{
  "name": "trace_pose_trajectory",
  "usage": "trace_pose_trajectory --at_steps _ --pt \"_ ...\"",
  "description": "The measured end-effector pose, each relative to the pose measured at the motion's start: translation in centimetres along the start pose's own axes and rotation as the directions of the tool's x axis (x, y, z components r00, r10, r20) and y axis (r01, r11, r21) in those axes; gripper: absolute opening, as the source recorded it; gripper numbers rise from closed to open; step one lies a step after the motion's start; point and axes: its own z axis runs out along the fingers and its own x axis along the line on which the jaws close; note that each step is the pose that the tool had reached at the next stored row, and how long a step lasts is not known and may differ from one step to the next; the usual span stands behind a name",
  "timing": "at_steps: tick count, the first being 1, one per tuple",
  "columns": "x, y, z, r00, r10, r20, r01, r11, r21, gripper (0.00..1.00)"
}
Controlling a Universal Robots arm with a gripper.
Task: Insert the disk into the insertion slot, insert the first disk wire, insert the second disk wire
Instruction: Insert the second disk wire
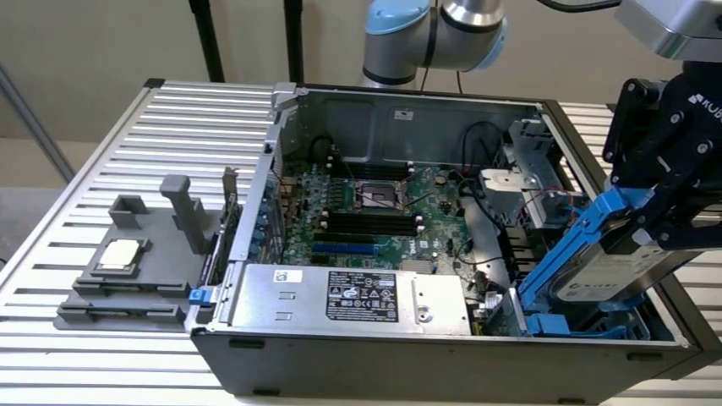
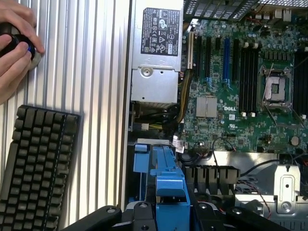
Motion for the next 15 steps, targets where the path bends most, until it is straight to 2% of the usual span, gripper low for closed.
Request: trace_pose_trajectory --at_steps 9,15 --pt "0.13 0.01 0.42 1.0000 0.000 0.0057 0.000 1.0000 0.0001 0.32" --pt "0.16 0.01 0.81 0.9999 0.000 0.0139 0.000 1.0000 0.0003 0.32"
